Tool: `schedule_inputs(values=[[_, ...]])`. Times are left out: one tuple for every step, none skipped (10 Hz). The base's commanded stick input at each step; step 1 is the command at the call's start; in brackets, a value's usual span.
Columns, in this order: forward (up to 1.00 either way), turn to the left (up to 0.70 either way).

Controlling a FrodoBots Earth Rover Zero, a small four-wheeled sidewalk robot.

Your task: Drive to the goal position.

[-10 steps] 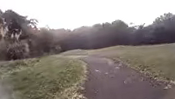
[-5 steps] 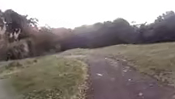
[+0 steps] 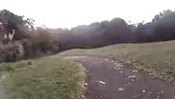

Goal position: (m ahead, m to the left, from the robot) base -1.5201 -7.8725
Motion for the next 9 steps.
schedule_inputs(values=[[1.0,0.0],[1.0,0.0],[1.0,0.0],[1.0,0.0],[1.0,0.0],[1.0,0.0],[1.0,0.0],[1.0,0.0],[1.0,0.0]])
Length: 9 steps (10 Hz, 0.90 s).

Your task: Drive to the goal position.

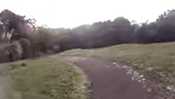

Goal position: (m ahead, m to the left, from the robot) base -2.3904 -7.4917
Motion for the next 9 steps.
schedule_inputs(values=[[1.0,0.0],[1.0,0.0],[1.0,0.0],[1.0,0.0],[1.0,0.0],[1.0,0.0],[1.0,0.0],[1.0,-0.18],[1.0,-0.27]])
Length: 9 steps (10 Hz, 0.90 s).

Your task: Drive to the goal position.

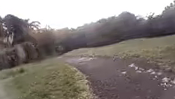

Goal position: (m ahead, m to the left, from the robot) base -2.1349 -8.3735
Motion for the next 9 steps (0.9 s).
schedule_inputs(values=[[1.0,-0.35],[1.0,-0.37],[1.0,-0.39],[1.0,-0.4],[1.0,-0.4],[1.0,-0.4],[1.0,-0.4],[1.0,-0.4],[1.0,-0.4]])
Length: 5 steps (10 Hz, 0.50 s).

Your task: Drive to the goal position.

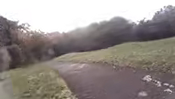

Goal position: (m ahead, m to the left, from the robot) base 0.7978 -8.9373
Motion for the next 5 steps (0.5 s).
schedule_inputs(values=[[1.0,-0.4],[1.0,-0.4],[1.0,-0.4],[1.0,-0.4],[1.0,-0.4]])
